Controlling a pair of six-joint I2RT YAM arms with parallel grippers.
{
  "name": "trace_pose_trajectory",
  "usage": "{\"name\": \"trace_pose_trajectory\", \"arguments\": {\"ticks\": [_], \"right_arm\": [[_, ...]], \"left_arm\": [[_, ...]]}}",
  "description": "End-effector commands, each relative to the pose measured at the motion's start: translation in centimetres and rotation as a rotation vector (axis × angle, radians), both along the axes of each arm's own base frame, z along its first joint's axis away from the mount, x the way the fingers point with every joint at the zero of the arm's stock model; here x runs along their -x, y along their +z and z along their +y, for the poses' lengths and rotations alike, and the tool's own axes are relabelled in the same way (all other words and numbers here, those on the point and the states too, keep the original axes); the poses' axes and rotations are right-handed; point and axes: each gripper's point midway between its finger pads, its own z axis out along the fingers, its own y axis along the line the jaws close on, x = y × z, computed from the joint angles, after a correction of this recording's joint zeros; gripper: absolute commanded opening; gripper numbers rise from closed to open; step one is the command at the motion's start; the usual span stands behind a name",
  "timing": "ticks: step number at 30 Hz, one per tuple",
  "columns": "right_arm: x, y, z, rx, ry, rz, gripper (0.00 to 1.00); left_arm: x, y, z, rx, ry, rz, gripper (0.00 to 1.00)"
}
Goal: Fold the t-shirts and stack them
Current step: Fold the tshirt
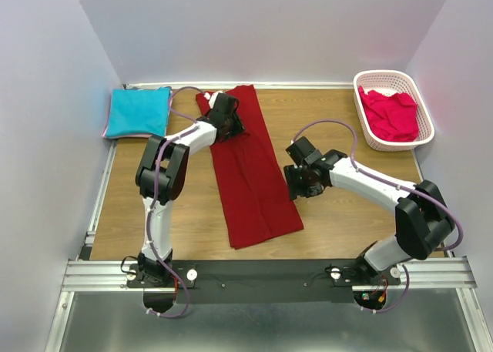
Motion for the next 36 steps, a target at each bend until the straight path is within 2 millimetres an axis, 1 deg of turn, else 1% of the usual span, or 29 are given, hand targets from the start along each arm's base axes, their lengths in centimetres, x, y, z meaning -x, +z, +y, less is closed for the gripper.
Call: {"name": "trace_pose_trajectory", "arguments": {"ticks": [1,3,4,6,7,8,9,10,12,13,14,15,16,17,18,19,20,21,22,25,27,28,30,34,36], "right_arm": [[-0.9,0.5,-1.1,-0.015,-0.041,-0.015,0.63],[-0.5,0.5,-0.8,-0.036,-0.033,0.004,0.63],[-0.4,0.4,-0.7,-0.044,-0.024,0.012,0.63],[0.4,0.4,-0.1,-0.079,-0.008,0.046,0.60],[0.8,0.1,-0.1,-0.086,-0.003,0.064,0.58],[1.4,0.1,0.1,-0.102,0.006,0.086,0.57],[1.7,-0.1,0.2,-0.107,0.008,0.099,0.56],[2.3,-0.4,0.0,-0.109,0.011,0.117,0.55],[3.1,-0.6,0.0,-0.117,0.008,0.148,0.53],[3.8,-1.0,-0.3,-0.110,0.007,0.174,0.52],[4.3,-1.2,-0.4,-0.109,0.003,0.195,0.52],[4.9,-1.4,-0.7,-0.099,-0.001,0.220,0.52],[5.5,-1.7,-1.2,-0.086,-0.011,0.239,0.52],[5.9,-1.8,-1.4,-0.078,-0.016,0.249,0.52],[6.4,-2.0,-1.7,-0.075,-0.019,0.265,0.52],[6.6,-2.0,-1.7,-0.080,-0.020,0.269,0.52],[7.1,-2.1,-1.7,-0.089,-0.025,0.279,0.52],[7.2,-2.2,-1.8,-0.085,-0.028,0.280,0.52],[7.3,-2.2,-1.8,-0.086,-0.029,0.283,0.52],[7.4,-2.6,-1.5,-0.082,-0.023,0.300,0.52],[7.4,-2.8,-0.7,-0.093,-0.008,0.304,0.52],[7.3,-2.6,-0.2,-0.099,0.000,0.302,0.52],[7.2,-2.9,0.1,-0.090,0.004,0.303,0.52],[7.5,-3.9,0.0,-0.068,-0.003,0.316,0.52],[7.3,-4.3,-0.2,-0.056,-0.010,0.306,0.52]], "left_arm": [[0.3,8.6,1.4,-0.035,0.028,-0.126,0.56],[1.0,10.3,2.2,-0.058,0.046,-0.139,0.60],[2.2,11.5,2.9,-0.076,0.054,-0.132,0.61],[3.9,12.1,3.5,-0.109,0.059,-0.121,0.61],[5.9,12.0,4.2,-0.129,0.056,-0.095,0.61],[7.6,13.1,3.9,-0.126,0.040,-0.105,0.61],[8.7,11.3,3.9,-0.148,0.024,-0.058,0.61],[11.5,10.3,4.5,-0.166,0.007,-0.014,0.61],[14.7,9.0,4.4,-0.172,-0.027,0.041,0.61],[18.0,7.9,4.1,-0.178,-0.076,0.084,0.61],[19.6,7.3,4.1,-0.182,-0.094,0.111,0.61],[22.5,6.1,4.6,-0.199,-0.120,0.161,0.61],[24.5,5.6,4.0,-0.194,-0.148,0.191,0.61],[26.0,5.2,4.0,-0.200,-0.164,0.216,0.61],[27.4,5.5,4.2,-0.187,-0.170,0.220,0.61],[29.6,4.3,4.9,-0.207,-0.179,0.276,0.61],[31.1,4.1,4.6,-0.186,-0.185,0.300,0.61],[32.0,4.0,4.8,-0.179,-0.187,0.316,0.61],[33.5,4.0,5.1,-0.171,-0.206,0.334,0.61],[35.0,4.0,5.5,-0.171,-0.217,0.361,0.61],[35.7,3.6,5.7,-0.195,-0.244,0.388,0.63],[35.8,3.4,5.7,-0.202,-0.253,0.398,0.64],[36.3,2.5,5.6,-0.213,-0.276,0.419,0.65],[36.9,1.3,4.9,-0.201,-0.323,0.449,0.67],[36.8,0.8,4.5,-0.206,-0.339,0.462,0.68]]}}
